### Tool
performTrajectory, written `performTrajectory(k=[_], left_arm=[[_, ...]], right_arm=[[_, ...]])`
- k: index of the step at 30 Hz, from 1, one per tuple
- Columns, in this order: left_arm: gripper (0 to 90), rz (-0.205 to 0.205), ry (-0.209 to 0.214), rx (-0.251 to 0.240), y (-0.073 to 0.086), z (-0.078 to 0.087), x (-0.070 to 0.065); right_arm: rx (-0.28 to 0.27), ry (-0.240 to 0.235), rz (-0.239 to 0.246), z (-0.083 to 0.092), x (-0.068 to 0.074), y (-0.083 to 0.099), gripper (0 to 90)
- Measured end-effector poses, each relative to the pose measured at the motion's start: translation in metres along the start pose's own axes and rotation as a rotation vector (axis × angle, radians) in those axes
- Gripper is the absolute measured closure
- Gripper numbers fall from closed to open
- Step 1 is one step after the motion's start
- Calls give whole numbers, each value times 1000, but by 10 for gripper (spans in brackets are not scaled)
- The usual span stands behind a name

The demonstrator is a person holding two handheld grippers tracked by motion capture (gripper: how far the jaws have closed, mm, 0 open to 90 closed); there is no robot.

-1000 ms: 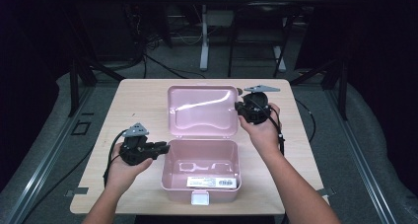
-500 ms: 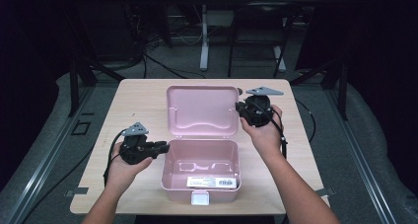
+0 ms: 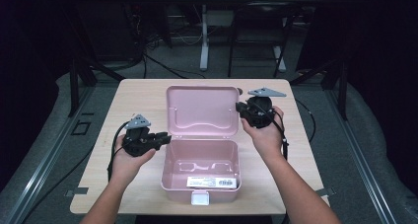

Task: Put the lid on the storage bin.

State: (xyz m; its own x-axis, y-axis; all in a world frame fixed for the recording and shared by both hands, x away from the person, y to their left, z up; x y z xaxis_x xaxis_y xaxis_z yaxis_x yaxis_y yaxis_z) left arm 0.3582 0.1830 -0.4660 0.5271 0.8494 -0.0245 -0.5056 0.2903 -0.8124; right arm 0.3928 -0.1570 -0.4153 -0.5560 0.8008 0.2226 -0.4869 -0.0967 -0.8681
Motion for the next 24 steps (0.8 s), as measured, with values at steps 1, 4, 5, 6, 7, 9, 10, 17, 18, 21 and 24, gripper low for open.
performTrajectory(k=[1, 4, 5, 6, 7, 9, 10, 17, 18, 21, 24], left_arm=[[741, 4, -3, -4, -3, 0, 1], [750, 6, -25, -23, -12, 1, 4], [752, 8, -31, -26, -15, 1, 5], [752, 6, -39, -30, -18, 2, 6], [752, 6, -45, -33, -21, 2, 7], [753, 3, -52, -40, -27, 4, 9], [753, 3, -57, -48, -29, 4, 10], [751, 12, -97, -72, -44, 3, 15], [751, 17, -95, -75, -45, 3, 16], [752, 19, -104, -87, -50, 2, 16], [751, 20, -123, -93, -55, 1, 17]], right_arm=[[-1, -1, 1, 0, 0, 0, 859], [-3, -1, 0, 0, 0, 1, 859], [-5, -2, -1, 0, 0, 1, 859], [-6, -2, -2, 0, 0, 1, 859], [-7, -3, -1, 0, 0, 1, 859], [-6, -4, 4, 1, 0, 1, 859], [-5, -5, 3, 2, 1, 1, 859], [-8, -10, 0, 3, 1, 1, 860], [-9, -11, 0, 4, 1, 1, 860], [-12, -13, 1, 5, 2, 1, 861], [-15, -14, 3, 5, 2, 1, 861]])
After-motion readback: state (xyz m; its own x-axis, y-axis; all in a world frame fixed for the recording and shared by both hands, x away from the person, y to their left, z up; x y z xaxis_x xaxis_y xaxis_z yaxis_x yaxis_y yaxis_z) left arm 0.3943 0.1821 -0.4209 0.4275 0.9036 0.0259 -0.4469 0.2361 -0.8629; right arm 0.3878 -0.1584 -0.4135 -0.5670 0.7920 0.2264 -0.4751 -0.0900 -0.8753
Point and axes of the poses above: each handheld gripper's, and its own axes: z roughly backward along the jaws, y roughly out of its underside, x roughly to its left, the point moved 1 cm from there along -z, roughly forward along the jaws, and after that the axes turned 13 degrees about -y, right-handed, at the moved point
